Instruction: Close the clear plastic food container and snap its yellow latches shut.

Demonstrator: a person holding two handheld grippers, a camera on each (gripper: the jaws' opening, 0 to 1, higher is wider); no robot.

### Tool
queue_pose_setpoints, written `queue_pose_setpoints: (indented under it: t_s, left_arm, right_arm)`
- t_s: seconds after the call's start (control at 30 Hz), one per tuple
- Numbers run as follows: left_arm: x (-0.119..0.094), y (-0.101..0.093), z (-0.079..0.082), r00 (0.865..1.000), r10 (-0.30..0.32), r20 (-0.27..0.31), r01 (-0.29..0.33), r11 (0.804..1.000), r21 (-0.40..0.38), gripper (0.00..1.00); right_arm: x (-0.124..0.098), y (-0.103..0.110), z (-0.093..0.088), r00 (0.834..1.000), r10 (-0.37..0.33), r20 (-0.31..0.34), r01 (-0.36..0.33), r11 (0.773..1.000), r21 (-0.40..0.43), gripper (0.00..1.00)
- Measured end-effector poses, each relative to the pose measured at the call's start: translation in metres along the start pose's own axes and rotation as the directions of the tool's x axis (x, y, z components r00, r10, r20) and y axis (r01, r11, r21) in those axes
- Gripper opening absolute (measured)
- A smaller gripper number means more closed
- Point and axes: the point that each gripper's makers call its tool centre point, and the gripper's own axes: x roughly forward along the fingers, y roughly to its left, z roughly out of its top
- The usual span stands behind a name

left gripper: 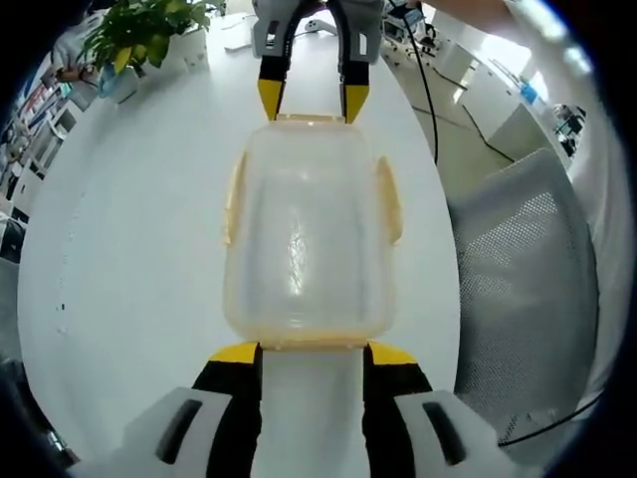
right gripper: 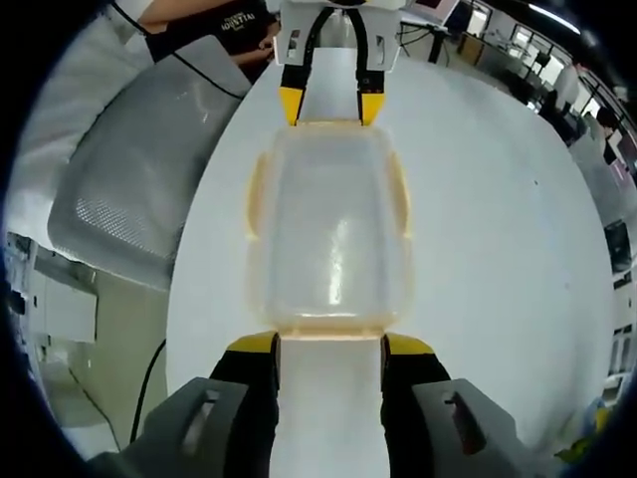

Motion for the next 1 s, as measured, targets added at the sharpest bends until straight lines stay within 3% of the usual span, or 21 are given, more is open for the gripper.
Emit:
queue_pose_setpoints:
  t_s: [0.07,0.13,0.23,0.4,0.47,0.5,0.6,0.73,0.9,1.0]
  left_arm:
    - [0.001,0.001,-0.003,1.000,0.001,-0.014,-0.001,1.000,-0.012,0.31]
    - [0.002,0.005,-0.016,0.997,0.019,-0.069,-0.019,1.000,0.010,0.24]
    - [0.004,0.004,-0.023,0.997,0.011,-0.072,-0.014,0.999,-0.044,0.31]
    - [0.004,0.004,-0.032,0.997,0.006,-0.077,-0.012,0.997,-0.076,0.33]
    - [0.003,0.001,-0.031,0.999,-0.002,-0.047,-0.004,0.991,-0.133,0.34]
    - [0.003,-0.002,-0.027,1.000,-0.014,-0.002,0.013,0.979,-0.205,0.35]
    - [-0.002,-0.007,-0.017,0.994,-0.039,0.102,0.070,0.945,-0.321,0.38]
    - [-0.012,-0.005,-0.023,0.993,-0.008,0.115,0.047,0.938,-0.343,0.38]
    - [-0.024,-0.011,-0.016,0.973,-0.030,0.227,0.131,0.888,-0.440,0.46]
    - [-0.025,-0.013,-0.017,0.971,-0.036,0.236,0.140,0.886,-0.443,0.49]
  right_arm:
    - [0.003,0.000,-0.006,1.000,-0.006,-0.028,0.006,1.000,-0.011,0.35]
    - [0.006,0.000,-0.012,0.999,-0.005,-0.054,0.005,1.000,-0.013,0.34]
    - [0.007,0.001,-0.015,0.999,0.000,-0.051,0.001,1.000,0.022,0.43]
    - [0.006,0.000,-0.021,0.998,-0.013,-0.068,0.015,0.999,0.030,0.41]
    - [0.004,0.000,-0.022,0.998,-0.018,-0.065,0.022,0.998,0.050,0.42]
    - [0.003,0.001,-0.024,0.998,-0.020,-0.065,0.025,0.997,0.079,0.42]
    - [0.001,0.000,-0.032,0.997,-0.035,-0.073,0.047,0.983,0.177,0.43]
    - [-0.007,-0.004,-0.036,0.996,-0.070,-0.056,0.081,0.971,0.227,0.40]
    - [-0.014,-0.003,-0.032,0.996,-0.090,-0.025,0.093,0.945,0.313,0.43]
    - [-0.019,-0.005,-0.030,0.993,-0.117,-0.017,0.116,0.934,0.338,0.42]
